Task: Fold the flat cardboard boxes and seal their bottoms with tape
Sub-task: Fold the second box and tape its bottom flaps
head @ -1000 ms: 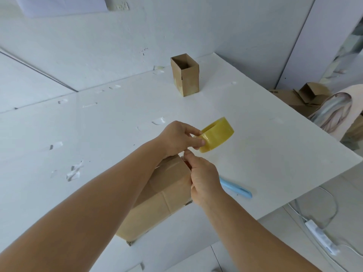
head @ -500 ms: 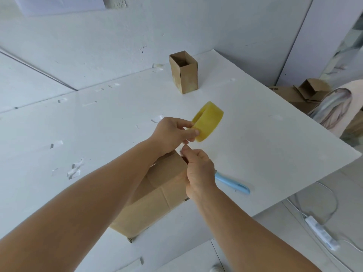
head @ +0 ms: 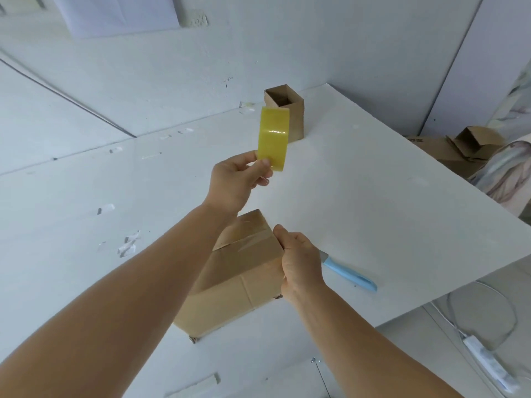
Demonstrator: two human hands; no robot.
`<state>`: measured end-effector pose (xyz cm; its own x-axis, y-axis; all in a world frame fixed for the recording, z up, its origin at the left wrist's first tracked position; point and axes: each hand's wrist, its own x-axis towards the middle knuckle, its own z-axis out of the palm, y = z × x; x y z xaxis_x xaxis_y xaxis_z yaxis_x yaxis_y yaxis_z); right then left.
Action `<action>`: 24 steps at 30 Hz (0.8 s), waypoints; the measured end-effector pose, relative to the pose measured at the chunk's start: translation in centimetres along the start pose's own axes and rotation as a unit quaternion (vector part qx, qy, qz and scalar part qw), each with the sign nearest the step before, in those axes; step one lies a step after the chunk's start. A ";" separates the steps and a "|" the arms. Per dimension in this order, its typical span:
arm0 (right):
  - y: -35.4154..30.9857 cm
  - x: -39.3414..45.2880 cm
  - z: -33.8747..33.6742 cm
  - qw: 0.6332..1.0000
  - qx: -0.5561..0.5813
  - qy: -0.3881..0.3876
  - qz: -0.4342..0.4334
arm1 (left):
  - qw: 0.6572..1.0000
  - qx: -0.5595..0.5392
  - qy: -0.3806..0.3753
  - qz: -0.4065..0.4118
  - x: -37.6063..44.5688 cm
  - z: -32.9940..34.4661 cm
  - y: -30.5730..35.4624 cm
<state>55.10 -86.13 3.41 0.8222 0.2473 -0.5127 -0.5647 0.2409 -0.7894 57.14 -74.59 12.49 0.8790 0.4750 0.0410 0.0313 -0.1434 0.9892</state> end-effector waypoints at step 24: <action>-2.3 0.7 -1.9 0.954 -0.298 0.007 0.018 | 0.992 -0.001 0.125 -0.001 -7.6 -5.8 -2.4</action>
<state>57.10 -88.26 4.23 0.8061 0.2325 -0.5442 -0.4545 -0.3459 -0.8209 47.66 -72.82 10.67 0.7338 0.6754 0.0733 0.0308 -0.1408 0.9896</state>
